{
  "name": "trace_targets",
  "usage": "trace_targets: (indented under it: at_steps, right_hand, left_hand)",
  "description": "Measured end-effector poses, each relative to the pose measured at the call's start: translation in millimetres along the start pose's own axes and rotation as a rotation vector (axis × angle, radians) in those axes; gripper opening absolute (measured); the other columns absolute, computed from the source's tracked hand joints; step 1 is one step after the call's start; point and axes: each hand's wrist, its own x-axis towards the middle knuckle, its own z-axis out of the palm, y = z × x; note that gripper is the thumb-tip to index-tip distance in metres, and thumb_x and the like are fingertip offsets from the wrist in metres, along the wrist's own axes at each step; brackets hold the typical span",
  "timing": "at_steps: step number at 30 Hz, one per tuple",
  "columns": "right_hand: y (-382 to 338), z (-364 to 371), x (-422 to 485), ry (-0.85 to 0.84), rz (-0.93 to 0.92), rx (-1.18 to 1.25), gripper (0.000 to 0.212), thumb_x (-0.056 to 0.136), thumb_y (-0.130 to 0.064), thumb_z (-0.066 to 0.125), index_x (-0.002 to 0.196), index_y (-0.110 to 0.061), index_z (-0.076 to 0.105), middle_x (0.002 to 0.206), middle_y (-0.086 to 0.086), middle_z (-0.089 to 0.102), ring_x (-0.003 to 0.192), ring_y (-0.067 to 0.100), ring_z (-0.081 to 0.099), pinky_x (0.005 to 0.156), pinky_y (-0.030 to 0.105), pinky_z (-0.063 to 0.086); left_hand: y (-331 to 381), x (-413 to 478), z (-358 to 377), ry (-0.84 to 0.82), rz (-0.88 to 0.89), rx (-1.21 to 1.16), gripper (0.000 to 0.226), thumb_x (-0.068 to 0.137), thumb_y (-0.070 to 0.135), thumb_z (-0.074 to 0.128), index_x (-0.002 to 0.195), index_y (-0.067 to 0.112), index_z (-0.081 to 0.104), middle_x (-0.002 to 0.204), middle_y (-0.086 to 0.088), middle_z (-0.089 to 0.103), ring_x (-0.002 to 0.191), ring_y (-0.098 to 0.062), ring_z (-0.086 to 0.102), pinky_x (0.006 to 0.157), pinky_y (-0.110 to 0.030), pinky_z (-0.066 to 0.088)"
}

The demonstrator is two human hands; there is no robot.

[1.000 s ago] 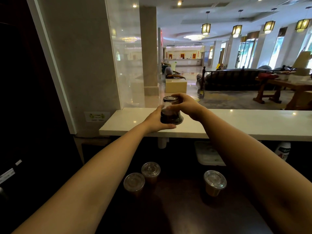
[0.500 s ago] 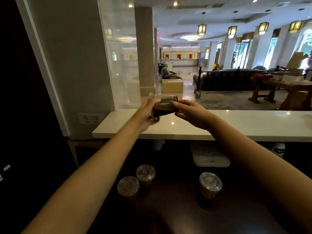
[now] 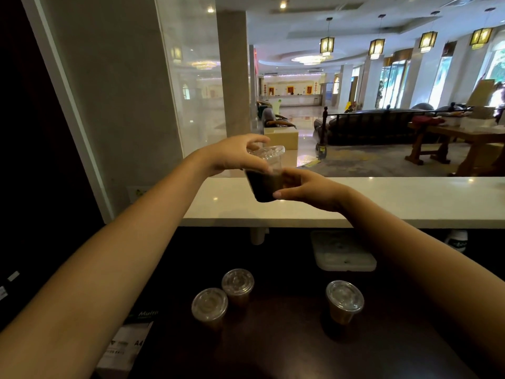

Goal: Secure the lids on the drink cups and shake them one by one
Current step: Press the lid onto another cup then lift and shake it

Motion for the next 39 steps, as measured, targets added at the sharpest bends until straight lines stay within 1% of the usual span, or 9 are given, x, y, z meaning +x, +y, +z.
trace_targets:
  at_steps: [5, 8, 12, 17, 25, 28, 31, 36, 39]
  right_hand:
    - [5, 16, 1, 0.193, -0.085, 0.034, 0.045, 0.083, 0.001, 0.062, 0.126, -0.007, 0.051, 0.121, 0.012, 0.061, 0.109, 0.02, 0.061, 0.091, 0.025, 0.051]
    - [8, 18, 1, 0.166, -0.018, -0.007, 0.042, 0.086, -0.005, 0.062, 0.126, -0.01, 0.052, 0.122, 0.011, 0.062, 0.11, 0.02, 0.06, 0.094, 0.028, 0.048]
    - [-3, 2, -5, 0.087, 0.123, -0.025, 0.03, 0.093, -0.022, 0.053, 0.123, -0.022, 0.053, 0.126, 0.008, 0.059, 0.117, 0.022, 0.057, 0.104, 0.039, 0.044]
    - [-29, -10, -7, 0.09, 0.128, 0.002, 0.032, 0.093, -0.022, 0.053, 0.125, -0.019, 0.052, 0.127, 0.012, 0.058, 0.115, 0.027, 0.058, 0.103, 0.039, 0.045]
    - [-41, -11, -16, 0.182, -0.023, -0.108, 0.038, 0.086, -0.021, 0.062, 0.123, -0.016, 0.056, 0.124, 0.009, 0.062, 0.113, 0.019, 0.06, 0.095, 0.032, 0.052]
    - [-42, -10, -21, 0.215, -0.078, -0.104, 0.026, 0.088, -0.021, 0.059, 0.114, -0.022, 0.059, 0.117, 0.002, 0.065, 0.107, 0.014, 0.064, 0.086, 0.025, 0.054]
    - [-39, -9, -24, 0.222, -0.058, -0.111, 0.021, 0.091, -0.023, 0.055, 0.112, -0.027, 0.058, 0.114, -0.003, 0.065, 0.103, 0.009, 0.065, 0.081, 0.021, 0.055]
    - [-42, -10, -25, 0.155, 0.209, -0.318, 0.06, 0.09, -0.036, 0.055, 0.143, -0.017, 0.032, 0.123, -0.004, 0.052, 0.11, 0.015, 0.055, 0.088, 0.026, 0.051]
    - [-40, -1, -18, 0.077, 0.3, -0.57, 0.078, 0.084, -0.044, 0.06, 0.147, -0.02, 0.02, 0.134, -0.002, 0.04, 0.117, 0.017, 0.047, 0.094, 0.029, 0.046]
  left_hand:
    - [-14, -4, 15, 0.179, 0.003, -0.318, 0.082, 0.077, 0.028, 0.071, 0.145, 0.02, 0.024, 0.143, -0.009, 0.04, 0.117, -0.02, 0.044, 0.091, -0.028, 0.04]
    - [-28, -3, 32, 0.272, -0.093, -0.545, 0.089, 0.073, 0.029, 0.075, 0.144, 0.015, 0.024, 0.142, -0.014, 0.04, 0.118, -0.026, 0.046, 0.094, -0.033, 0.045]
    - [-39, 0, 38, 0.265, -0.109, -0.334, 0.103, 0.058, 0.041, 0.082, 0.141, 0.018, 0.027, 0.142, -0.01, 0.042, 0.124, -0.027, 0.045, 0.104, -0.039, 0.042]
    - [-31, 7, 44, 0.341, -0.014, -0.155, 0.097, 0.063, 0.039, 0.082, 0.14, 0.021, 0.025, 0.14, -0.005, 0.043, 0.123, -0.024, 0.046, 0.099, -0.035, 0.043]
    - [-25, 8, 55, 0.354, 0.118, -0.295, 0.108, 0.065, 0.027, 0.082, 0.147, 0.025, 0.012, 0.146, -0.007, 0.037, 0.13, -0.024, 0.041, 0.107, -0.038, 0.037]
    - [-33, 3, 61, 0.303, 0.129, -0.612, 0.1, 0.07, 0.011, 0.077, 0.147, 0.024, 0.014, 0.137, 0.001, 0.045, 0.127, -0.02, 0.043, 0.107, -0.037, 0.038]
    - [-44, 4, 72, 0.26, 0.067, -0.625, 0.067, 0.073, 0.014, 0.075, 0.132, 0.018, 0.043, 0.126, -0.001, 0.057, 0.123, -0.022, 0.05, 0.101, -0.034, 0.042]
    - [-50, -1, 93, 0.278, 0.01, -0.461, 0.055, 0.072, 0.024, 0.077, 0.122, 0.019, 0.054, 0.111, 0.004, 0.062, 0.101, -0.01, 0.057, 0.079, -0.018, 0.046]
    - [-56, -2, 111, 0.353, 0.012, -0.368, 0.062, 0.068, 0.03, 0.081, 0.122, 0.017, 0.054, 0.11, 0.004, 0.064, 0.099, -0.011, 0.059, 0.08, -0.022, 0.049]
